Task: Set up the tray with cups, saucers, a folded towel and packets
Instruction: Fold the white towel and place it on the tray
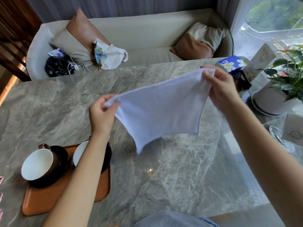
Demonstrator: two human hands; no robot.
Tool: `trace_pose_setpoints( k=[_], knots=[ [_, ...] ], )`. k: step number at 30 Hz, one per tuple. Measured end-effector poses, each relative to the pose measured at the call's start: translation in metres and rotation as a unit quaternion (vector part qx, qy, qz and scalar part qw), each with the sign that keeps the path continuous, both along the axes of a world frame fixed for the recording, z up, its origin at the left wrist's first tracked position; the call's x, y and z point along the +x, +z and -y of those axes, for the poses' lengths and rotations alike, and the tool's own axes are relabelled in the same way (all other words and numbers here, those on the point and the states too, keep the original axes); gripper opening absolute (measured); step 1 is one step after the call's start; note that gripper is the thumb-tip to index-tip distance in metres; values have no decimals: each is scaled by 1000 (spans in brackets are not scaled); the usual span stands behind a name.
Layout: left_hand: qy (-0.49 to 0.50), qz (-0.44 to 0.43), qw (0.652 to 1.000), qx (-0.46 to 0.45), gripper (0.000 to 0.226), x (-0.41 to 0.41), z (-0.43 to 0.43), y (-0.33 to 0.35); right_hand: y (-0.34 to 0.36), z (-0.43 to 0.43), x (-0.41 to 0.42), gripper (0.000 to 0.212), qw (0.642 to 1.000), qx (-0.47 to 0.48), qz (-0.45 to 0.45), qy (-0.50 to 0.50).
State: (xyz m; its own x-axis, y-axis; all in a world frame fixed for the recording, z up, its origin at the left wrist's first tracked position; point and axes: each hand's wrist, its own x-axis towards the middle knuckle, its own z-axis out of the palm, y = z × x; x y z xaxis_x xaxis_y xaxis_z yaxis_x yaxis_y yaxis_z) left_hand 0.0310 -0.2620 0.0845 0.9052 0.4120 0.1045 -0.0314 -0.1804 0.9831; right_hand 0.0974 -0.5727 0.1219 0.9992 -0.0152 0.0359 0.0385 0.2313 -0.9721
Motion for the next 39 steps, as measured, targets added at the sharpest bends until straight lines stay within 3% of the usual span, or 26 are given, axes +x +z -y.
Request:
trace_pose_setpoints(
  k=[2,6,10,17,23,26,35,39],
  knots=[
    [-29,55,997,-48,25,12,-4,30,23,4,9,15,999,3,43,-5],
    [-93,37,994,-36,29,15,-12,46,35,9,13,19,998,-30,57,8],
    [-157,-55,986,-23,30,-7,-20,14,-8,22,-2,25,993,-90,-46,56],
    [-190,-232,950,-85,22,-94,-21,-66,-91,54,-72,26,947,-150,-231,165],
    [-261,-396,874,-108,21,-142,-25,-106,-139,72,-122,26,888,-172,-355,238],
    [-267,-444,847,-116,22,-143,-27,-113,-150,77,-131,32,879,-166,-378,238],
    [-146,-383,905,-118,19,-79,-14,-118,-151,51,-85,12,913,-218,-328,104],
    [-110,-381,910,-122,17,-46,-7,-128,-153,32,-57,11,918,-243,-307,63]
  ],
)
